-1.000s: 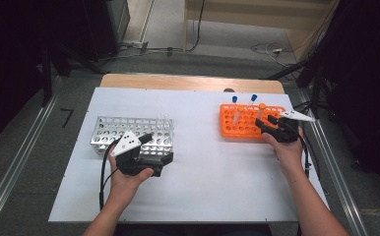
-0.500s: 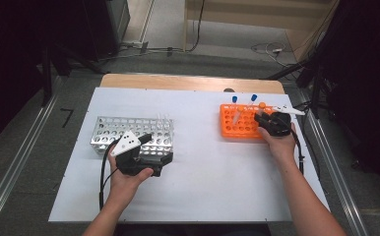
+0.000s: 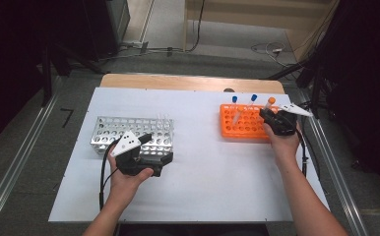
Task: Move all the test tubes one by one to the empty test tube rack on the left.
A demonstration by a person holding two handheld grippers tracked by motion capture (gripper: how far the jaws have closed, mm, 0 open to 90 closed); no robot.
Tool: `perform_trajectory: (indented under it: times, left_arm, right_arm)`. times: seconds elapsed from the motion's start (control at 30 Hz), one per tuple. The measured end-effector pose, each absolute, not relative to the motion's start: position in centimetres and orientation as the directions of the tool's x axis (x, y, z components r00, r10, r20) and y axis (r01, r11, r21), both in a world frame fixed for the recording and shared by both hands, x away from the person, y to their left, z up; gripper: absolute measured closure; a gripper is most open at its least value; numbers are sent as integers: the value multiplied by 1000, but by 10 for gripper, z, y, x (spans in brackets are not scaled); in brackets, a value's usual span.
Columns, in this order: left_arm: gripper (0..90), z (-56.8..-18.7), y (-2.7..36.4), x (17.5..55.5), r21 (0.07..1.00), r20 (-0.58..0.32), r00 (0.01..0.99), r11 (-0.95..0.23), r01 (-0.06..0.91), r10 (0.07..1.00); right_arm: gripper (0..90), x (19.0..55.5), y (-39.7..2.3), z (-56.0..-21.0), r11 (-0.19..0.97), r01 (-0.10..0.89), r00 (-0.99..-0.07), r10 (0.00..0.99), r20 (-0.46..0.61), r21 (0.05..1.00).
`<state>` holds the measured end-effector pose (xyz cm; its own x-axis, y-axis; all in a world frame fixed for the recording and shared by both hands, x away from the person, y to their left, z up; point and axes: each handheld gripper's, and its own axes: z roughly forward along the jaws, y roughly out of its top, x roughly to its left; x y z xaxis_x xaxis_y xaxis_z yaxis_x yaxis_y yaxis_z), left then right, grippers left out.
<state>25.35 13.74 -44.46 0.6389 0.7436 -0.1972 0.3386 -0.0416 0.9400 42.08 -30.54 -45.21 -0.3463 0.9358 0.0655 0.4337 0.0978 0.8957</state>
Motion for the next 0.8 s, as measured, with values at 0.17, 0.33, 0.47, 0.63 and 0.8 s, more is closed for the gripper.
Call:
perform_trajectory:
  times: [0.17, 0.33, 0.47, 0.63, 0.8]
  left_arm:
    - [0, -444, 136, 253, 941, -193, 641, -44, 335, 743]
    - [0, -444, 135, 253, 941, -191, 641, -49, 336, 743]
    - [0, -443, 134, 253, 942, -190, 641, -46, 333, 743]
    - [0, -443, 134, 253, 942, -188, 644, -50, 333, 741]
    - [0, -442, 133, 252, 943, -187, 647, -50, 330, 740]
  right_arm:
    - [731, 409, -305, -443, 103, 419, -386, 920, 74, 902]
    - [731, 392, -301, -439, 116, 407, -425, 902, 75, 906]
    - [731, 377, -297, -438, 138, 391, -461, 885, 64, 910]
    - [732, 358, -291, -436, 143, 380, -504, 861, 75, 914]
    - [732, 337, -283, -436, 188, 347, -536, 844, 30, 919]
